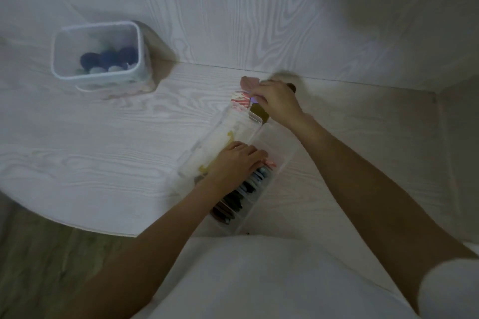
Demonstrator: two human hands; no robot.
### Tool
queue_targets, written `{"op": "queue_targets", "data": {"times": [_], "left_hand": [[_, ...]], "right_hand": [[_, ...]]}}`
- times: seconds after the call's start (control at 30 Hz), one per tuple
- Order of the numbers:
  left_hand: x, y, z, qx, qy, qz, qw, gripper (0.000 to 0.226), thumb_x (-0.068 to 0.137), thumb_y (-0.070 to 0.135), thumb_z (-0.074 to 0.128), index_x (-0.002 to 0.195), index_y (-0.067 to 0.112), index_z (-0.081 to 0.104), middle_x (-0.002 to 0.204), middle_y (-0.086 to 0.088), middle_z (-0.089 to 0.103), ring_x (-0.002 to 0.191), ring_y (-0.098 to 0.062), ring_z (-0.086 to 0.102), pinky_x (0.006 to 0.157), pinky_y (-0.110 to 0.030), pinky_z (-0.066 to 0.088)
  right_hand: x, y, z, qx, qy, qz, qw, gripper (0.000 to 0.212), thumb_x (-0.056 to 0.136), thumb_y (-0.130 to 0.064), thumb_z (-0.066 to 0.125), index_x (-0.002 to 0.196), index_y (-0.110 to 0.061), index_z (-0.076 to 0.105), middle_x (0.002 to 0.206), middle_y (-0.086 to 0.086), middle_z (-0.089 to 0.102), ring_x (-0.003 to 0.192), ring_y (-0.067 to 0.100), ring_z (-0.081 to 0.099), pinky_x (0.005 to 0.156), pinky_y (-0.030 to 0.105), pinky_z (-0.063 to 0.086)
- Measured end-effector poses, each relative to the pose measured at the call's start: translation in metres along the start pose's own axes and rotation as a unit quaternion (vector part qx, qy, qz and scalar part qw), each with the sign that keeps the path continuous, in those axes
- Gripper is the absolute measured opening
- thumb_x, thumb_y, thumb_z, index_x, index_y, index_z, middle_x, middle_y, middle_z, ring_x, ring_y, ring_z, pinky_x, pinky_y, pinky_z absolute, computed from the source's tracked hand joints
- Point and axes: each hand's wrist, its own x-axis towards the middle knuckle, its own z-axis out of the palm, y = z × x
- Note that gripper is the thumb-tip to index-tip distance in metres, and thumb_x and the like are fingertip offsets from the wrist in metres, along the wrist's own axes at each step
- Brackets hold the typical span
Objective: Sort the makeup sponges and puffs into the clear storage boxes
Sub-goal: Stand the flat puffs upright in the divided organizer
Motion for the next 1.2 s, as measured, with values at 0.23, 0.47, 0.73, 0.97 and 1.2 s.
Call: {"op": "queue_targets", "data": {"times": [0.23,0.47,0.73,0.97,1.2], "left_hand": [[0.003,-0.007,0.0,0.019,-0.003,0.031,0.999,0.011,0.084,0.02,0.062,0.089,0.02,0.072,0.097,0.003,0.069,0.077,-0.013,0.066,0.083,-0.024,0.043],[0.008,-0.005,-0.006,0.001,-0.023,0.004,1.0,0.035,0.09,0.031,0.039,0.088,0.022,0.073,0.09,0.005,0.07,0.075,-0.012,0.065,0.077,-0.025,0.047],[0.007,-0.006,-0.009,0.001,-0.015,0.02,1.0,0.03,0.089,0.031,0.045,0.086,0.02,0.073,0.09,0.004,0.069,0.073,-0.017,0.063,0.075,-0.029,0.047],[0.005,-0.011,-0.003,0.024,-0.001,0.044,0.999,0.017,0.087,0.026,0.06,0.09,0.015,0.073,0.088,-0.002,0.067,0.087,-0.023,0.055,0.073,-0.034,0.049],[0.003,-0.01,-0.004,0.044,0.01,0.03,0.999,0.018,0.087,0.029,0.057,0.092,0.017,0.069,0.084,0.0,0.067,0.087,-0.021,0.059,0.075,-0.029,0.041]], "right_hand": [[0.055,0.013,0.034,-0.144,-0.193,-0.069,0.968,0.045,0.086,-0.026,0.064,0.129,-0.016,0.052,0.124,0.009,0.057,0.115,0.025,0.043,0.091,0.033,0.036],[0.021,0.004,0.0,0.077,0.01,0.121,0.99,0.019,0.083,-0.012,0.064,0.101,-0.012,0.068,0.095,0.005,0.066,0.086,0.019,0.058,0.071,0.028,0.042],[-0.124,-0.067,-0.024,0.203,0.178,0.241,0.932,0.01,0.083,-0.019,0.069,0.093,-0.018,0.066,0.084,-0.007,0.066,0.071,0.003,0.059,0.06,0.011,0.045],[-0.138,-0.062,0.016,-0.062,0.129,0.171,0.975,0.015,0.079,-0.019,0.073,0.075,-0.014,0.059,0.068,0.003,0.057,0.059,0.022,0.054,0.047,0.029,0.039],[-0.141,-0.053,0.02,-0.15,0.091,0.127,0.976,0.008,0.068,-0.018,0.08,0.067,-0.015,0.072,0.091,0.01,0.061,0.077,0.031,0.055,0.059,0.034,0.042]]}}
